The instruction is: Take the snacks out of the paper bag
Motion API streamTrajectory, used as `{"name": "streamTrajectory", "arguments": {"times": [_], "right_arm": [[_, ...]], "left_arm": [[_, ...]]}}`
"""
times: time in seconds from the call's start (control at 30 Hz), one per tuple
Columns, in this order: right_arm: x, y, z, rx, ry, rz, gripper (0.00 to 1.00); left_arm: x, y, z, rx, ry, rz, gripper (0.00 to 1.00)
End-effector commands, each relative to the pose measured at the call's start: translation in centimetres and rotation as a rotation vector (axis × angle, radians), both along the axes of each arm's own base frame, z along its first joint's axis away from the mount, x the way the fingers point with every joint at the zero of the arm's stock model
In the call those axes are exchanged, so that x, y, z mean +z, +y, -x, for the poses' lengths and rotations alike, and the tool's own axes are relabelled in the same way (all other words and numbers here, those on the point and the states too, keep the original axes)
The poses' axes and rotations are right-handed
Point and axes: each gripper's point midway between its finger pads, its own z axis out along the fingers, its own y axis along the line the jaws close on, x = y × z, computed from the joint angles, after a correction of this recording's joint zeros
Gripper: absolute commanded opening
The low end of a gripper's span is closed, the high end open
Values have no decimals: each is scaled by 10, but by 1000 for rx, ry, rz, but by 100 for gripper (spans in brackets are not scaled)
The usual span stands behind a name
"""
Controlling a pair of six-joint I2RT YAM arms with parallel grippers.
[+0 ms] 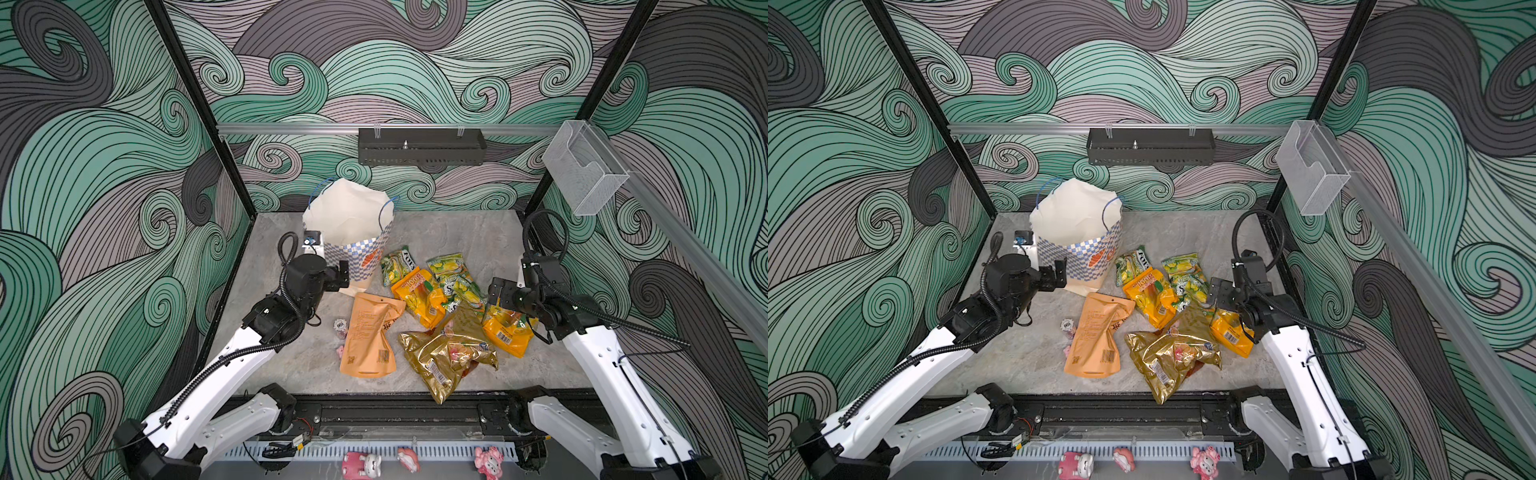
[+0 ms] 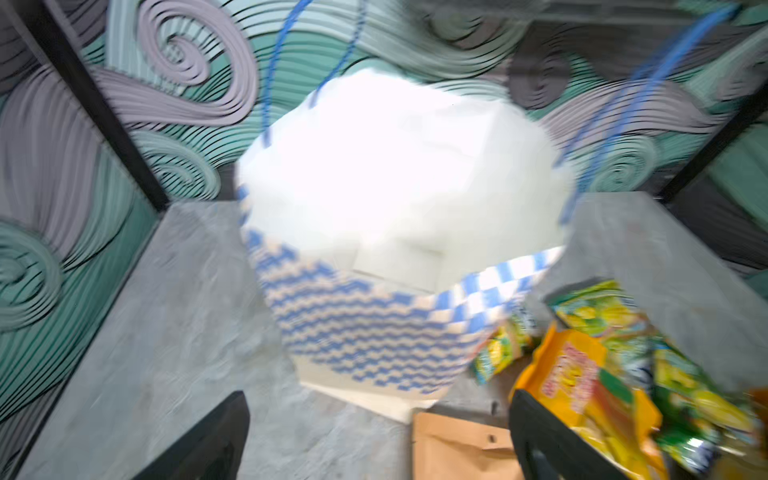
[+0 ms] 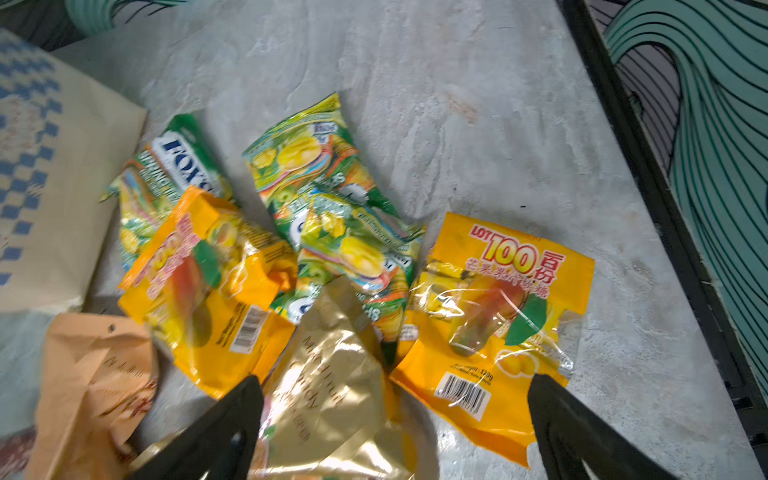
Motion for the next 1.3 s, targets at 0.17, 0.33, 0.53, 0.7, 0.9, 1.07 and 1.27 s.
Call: {"name": "streamTrajectory", "arguments": {"times": [0.17, 0.33, 0.53, 0.7, 0.9, 1.07, 1.27], "right_arm": [[-39, -25, -32, 22, -118, 94, 100], [-75, -36, -48, 0, -157, 109, 100], [-97, -53, -76, -30, -232, 154, 99], [-102, -47, -107, 21, -332, 142, 100], [-100, -35, -143, 82, -444, 127, 100], [-104, -27, -134, 92, -559, 188, 100], [-106, -27, -132, 92, -510, 190, 100]], "left_arm": [[-83, 115, 8, 417, 141, -60, 99], [-116, 146, -3, 474, 152, -148, 99], [-161, 164, -3, 526, 225, -137, 99], [-164, 162, -16, 495, 180, -70, 99], [-159, 181, -28, 585, 129, -97, 99], [-159, 165, -59, 436, 98, -84, 99], [-160, 158, -78, 366, 37, -5, 99]]}}
